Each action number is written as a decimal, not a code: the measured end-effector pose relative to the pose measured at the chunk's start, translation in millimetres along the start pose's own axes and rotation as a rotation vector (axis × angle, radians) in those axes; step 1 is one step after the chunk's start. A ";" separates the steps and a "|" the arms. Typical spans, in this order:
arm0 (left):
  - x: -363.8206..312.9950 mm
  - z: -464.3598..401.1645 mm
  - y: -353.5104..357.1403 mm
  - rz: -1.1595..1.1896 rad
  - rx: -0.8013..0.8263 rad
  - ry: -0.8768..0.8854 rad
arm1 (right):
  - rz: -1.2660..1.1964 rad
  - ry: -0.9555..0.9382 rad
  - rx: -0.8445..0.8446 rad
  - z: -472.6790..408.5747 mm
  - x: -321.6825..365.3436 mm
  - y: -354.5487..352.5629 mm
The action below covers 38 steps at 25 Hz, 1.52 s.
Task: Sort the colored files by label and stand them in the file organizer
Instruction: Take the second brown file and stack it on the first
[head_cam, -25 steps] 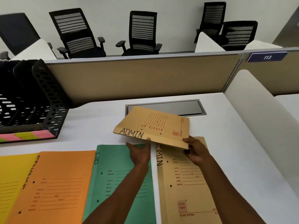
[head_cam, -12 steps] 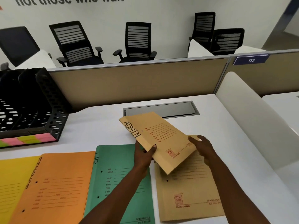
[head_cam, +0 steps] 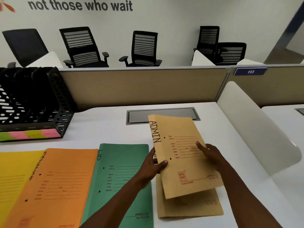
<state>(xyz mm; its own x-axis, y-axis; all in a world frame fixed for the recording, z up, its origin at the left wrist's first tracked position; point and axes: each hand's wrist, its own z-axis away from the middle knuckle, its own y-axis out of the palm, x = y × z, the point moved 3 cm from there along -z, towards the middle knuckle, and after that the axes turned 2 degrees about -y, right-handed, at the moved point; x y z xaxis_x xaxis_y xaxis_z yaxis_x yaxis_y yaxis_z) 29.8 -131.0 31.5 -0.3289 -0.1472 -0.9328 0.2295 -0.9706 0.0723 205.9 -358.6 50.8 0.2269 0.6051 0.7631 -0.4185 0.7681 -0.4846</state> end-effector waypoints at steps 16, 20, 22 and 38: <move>44.1 7.4 44.0 -0.896 -0.037 -0.148 | 0.032 0.129 -0.160 49.7 -88.8 -4.8; 46.8 2.1 46.6 -0.890 -0.035 -0.153 | 0.117 0.112 -0.241 45.1 -91.3 7.4; 46.9 -1.3 46.6 -0.871 -0.056 -0.147 | 0.170 0.110 -0.267 40.6 -95.0 12.7; 68.8 26.2 36.7 -0.744 -0.100 -0.021 | 0.441 0.056 -0.253 42.5 -94.1 28.8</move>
<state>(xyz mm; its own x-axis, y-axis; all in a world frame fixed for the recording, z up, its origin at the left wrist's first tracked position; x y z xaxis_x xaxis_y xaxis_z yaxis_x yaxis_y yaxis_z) -8.3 -181.7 -20.8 -0.4468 0.5361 -0.7162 0.0219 -0.7938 -0.6078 135.1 -402.3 -16.7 0.1266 0.8879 0.4423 -0.2610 0.4600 -0.8487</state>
